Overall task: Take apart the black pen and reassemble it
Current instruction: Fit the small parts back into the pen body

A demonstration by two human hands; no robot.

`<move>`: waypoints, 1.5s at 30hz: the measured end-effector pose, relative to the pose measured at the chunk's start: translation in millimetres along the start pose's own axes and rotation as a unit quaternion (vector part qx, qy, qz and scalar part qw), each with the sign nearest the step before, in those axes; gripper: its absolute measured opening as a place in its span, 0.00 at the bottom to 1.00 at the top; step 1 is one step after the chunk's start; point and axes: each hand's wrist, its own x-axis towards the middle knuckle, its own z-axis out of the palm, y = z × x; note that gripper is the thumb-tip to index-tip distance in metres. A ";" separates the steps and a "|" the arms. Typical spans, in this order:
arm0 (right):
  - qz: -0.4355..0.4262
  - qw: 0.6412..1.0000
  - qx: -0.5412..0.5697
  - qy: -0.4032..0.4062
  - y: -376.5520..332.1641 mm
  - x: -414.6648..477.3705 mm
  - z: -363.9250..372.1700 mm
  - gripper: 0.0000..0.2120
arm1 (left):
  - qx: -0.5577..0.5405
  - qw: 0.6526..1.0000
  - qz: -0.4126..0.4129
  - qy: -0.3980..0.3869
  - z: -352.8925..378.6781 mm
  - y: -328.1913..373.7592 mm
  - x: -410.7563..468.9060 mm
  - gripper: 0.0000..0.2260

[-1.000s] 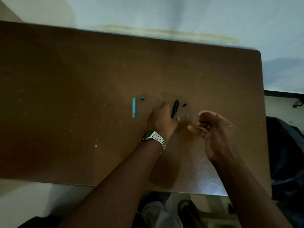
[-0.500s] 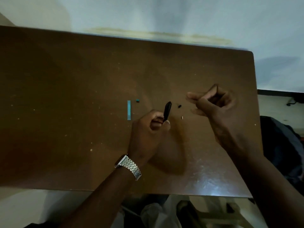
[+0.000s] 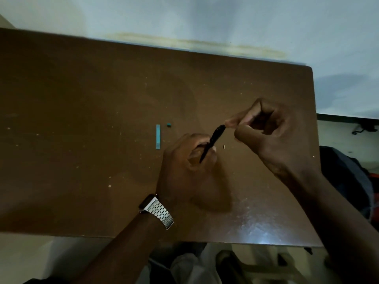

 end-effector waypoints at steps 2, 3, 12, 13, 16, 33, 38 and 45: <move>-0.003 1.000 -0.005 0.006 -2.1 -0.8 0.2 0.06 | 0.012 1.000 0.007 0.008 -1.1 -1.0 0.0 0.09; -0.004 1.000 -0.007 0.007 -2.7 -1.1 -0.1 0.06 | 0.013 1.000 0.008 0.009 -1.5 -1.3 -0.1 0.09; -0.009 1.000 -0.028 0.004 -4.1 -0.5 -0.6 0.04 | 0.009 1.000 0.020 0.010 -4.0 -5.5 0.4 0.09; -0.005 1.000 -0.027 0.001 -4.4 -0.3 0.1 0.04 | 0.014 0.999 0.026 0.013 -4.1 -5.8 0.9 0.09; 0.000 0.999 -0.042 -0.003 -5.2 -0.1 0.1 0.06 | 0.023 0.999 0.046 0.019 -4.5 -6.8 2.4 0.09; -0.011 0.978 -0.183 -0.102 -10.9 14.7 -5.0 0.03 | 0.114 0.991 0.070 -0.012 -5.7 -13.6 7.7 0.08; -0.013 0.981 -0.163 -0.101 -10.0 12.7 -3.5 0.02 | 0.090 0.995 0.047 -0.018 -6.1 -18.1 5.1 0.08; 0.032 0.994 -0.063 -0.079 8.2 15.0 -13.1 0.09 | 0.056 0.998 0.020 -0.014 -5.3 -16.9 5.7 0.08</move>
